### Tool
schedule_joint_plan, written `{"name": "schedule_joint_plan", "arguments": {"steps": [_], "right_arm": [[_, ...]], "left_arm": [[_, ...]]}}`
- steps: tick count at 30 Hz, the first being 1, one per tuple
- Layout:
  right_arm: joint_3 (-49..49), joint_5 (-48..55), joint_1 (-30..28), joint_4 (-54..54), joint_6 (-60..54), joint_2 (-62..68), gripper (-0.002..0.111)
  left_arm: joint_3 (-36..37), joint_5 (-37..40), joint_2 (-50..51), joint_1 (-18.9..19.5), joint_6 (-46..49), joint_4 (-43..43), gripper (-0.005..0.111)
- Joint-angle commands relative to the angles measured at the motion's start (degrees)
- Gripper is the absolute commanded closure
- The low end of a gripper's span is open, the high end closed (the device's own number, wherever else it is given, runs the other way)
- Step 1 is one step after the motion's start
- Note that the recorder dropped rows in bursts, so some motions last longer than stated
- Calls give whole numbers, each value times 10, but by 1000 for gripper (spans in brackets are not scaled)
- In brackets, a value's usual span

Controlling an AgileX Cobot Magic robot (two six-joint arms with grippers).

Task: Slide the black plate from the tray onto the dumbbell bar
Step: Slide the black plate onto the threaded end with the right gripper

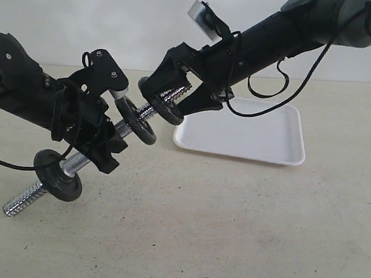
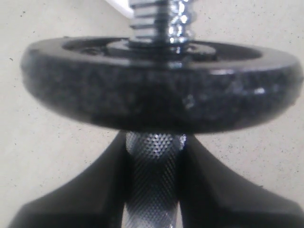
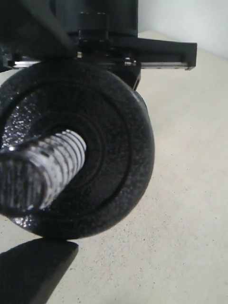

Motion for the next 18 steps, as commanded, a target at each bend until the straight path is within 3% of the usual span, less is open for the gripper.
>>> {"name": "schedule_joint_plan", "arguments": {"steps": [1,18], "right_arm": [[-4,28,4,39,-19,-12,108],[-4,28,9,122,-6,-12,108]], "left_arm": [[-22,-74,-34,1,-8,-34,102],[-22,-73,-34,1,-8,-34,102]]}}
